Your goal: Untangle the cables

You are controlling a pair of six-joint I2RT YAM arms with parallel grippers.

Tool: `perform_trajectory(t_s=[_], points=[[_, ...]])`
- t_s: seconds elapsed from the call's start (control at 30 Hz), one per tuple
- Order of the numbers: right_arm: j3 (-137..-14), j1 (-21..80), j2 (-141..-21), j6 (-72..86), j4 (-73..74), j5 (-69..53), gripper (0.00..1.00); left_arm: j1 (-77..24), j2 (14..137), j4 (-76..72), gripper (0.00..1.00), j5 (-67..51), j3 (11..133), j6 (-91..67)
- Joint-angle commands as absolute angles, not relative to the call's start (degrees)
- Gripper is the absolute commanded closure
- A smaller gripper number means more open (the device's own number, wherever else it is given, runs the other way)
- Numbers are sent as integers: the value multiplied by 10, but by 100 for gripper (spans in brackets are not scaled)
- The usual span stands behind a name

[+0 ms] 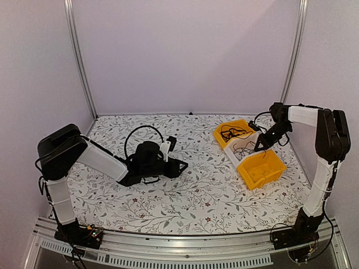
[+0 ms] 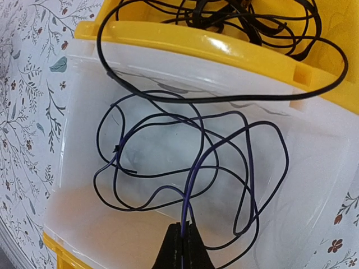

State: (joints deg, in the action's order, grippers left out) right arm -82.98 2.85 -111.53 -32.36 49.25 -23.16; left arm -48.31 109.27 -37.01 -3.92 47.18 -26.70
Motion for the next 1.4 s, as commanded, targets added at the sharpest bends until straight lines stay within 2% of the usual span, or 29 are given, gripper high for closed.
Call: perform_trajectory(t_s=[0.0, 0.23, 0.77, 0.8, 0.87, 0.9, 1.2, 1.37], points=[[-861, 28, -1131, -326, 521, -254, 100, -478, 1102, -396, 51, -48, 464, -278], [-895, 45, -1146, -305, 513, -294, 100, -476, 1106, -401, 51, -52, 460, -286], [-958, 94, -1231, -260, 504, -299, 100, -477, 1114, -408, 50, -62, 457, -303], [-959, 94, -1231, -260, 502, -295, 98, -477, 1115, -408, 50, -63, 458, -303], [-959, 94, -1231, -258, 500, -282, 85, -477, 1118, -407, 50, -65, 461, -303], [-957, 95, -1229, -258, 502, -275, 82, -477, 1118, -406, 51, -65, 463, -303], [-896, 95, -1116, -258, 516, -238, 58, -475, 1086, -379, 50, -52, 466, -282], [-859, 94, -1041, -261, 537, -207, 50, -474, 1044, -337, 50, -40, 466, -249]])
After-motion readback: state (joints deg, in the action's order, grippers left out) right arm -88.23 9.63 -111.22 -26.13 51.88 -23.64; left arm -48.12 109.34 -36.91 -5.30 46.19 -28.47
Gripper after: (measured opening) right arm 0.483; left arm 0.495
